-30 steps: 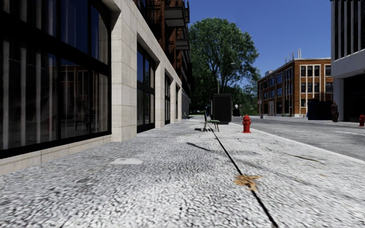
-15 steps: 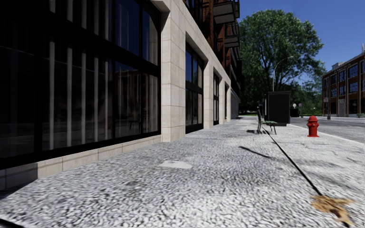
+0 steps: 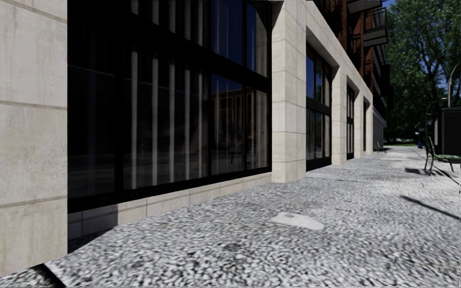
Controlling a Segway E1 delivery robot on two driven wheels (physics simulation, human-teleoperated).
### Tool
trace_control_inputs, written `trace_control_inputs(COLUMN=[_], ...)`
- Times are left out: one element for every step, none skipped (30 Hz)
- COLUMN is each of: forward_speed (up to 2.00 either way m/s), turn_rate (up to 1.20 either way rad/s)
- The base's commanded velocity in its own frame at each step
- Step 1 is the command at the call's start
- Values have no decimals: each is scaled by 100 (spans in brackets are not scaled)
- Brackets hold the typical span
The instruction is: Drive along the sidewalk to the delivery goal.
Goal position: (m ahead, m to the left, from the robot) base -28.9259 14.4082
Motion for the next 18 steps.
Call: trace_control_inputs(forward_speed=[79, 79, 79, 79, 79, 79, 79, 79, 79, 79, 79, 79, 79, 79, 79, 79, 75, 0], turn_rate=[72, 72, 72, 72, 73, 73, 74, 74, 74, 74, 75, 77, 79, 79, 80, 81, 82, 83])
